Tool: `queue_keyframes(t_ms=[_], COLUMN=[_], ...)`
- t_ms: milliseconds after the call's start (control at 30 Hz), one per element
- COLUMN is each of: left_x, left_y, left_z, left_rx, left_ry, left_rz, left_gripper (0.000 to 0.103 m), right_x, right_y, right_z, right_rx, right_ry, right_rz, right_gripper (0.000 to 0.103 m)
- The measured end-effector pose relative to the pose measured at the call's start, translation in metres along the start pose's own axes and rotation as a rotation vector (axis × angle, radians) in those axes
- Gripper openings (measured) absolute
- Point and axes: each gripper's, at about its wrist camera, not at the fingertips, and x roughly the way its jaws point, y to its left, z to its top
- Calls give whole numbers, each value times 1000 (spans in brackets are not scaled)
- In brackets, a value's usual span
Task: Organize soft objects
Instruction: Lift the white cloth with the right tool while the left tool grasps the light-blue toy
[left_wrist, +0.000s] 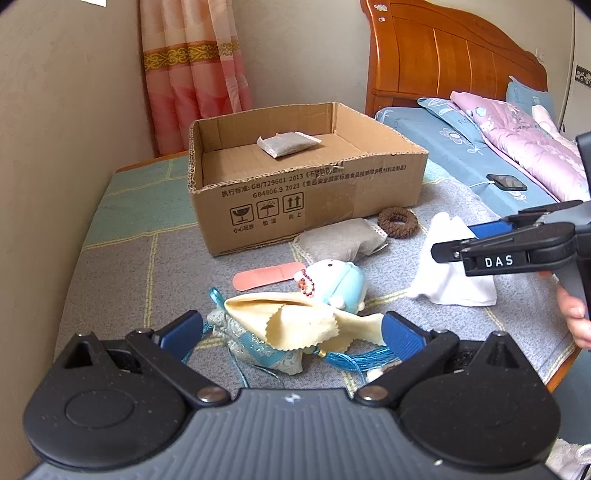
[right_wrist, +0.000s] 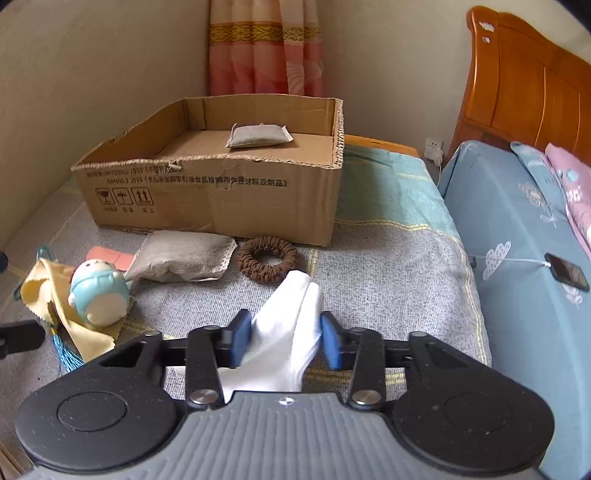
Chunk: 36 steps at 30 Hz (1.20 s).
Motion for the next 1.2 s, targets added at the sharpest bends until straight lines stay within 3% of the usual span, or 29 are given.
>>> queue_keyframes(t_ms=[133, 267, 500, 633, 900, 1000, 1100, 1200], left_x=[1, 0, 0, 9, 41, 55, 63, 65], left_y=[-2, -3, -4, -9, -24, -24, -20, -16], left_z=[0, 0, 6, 15, 28, 28, 27, 26], left_rx=[7, 11, 45, 87, 157, 165, 148, 110], left_ry=[3, 4, -10, -15, -2, 31, 66, 83], left_rz=[-1, -1, -5, -14, -74, -78, -97, -119], left_gripper=[102, 102, 102, 102, 102, 96, 83, 83], right_x=[7, 24, 22, 9, 7, 7, 7, 6], right_y=[9, 20, 11, -6, -2, -3, -4, -4], right_z=[4, 5, -11, -27, -35, -37, -38, -39], right_rx=[17, 44, 31, 12, -35, -42, -45, -49], right_ry=[2, 34, 94, 74, 25, 14, 7, -5], right_rz=[-9, -36, -83, -46, -30, -23, -20, -15], right_gripper=[81, 84, 103, 103, 103, 103, 103, 103])
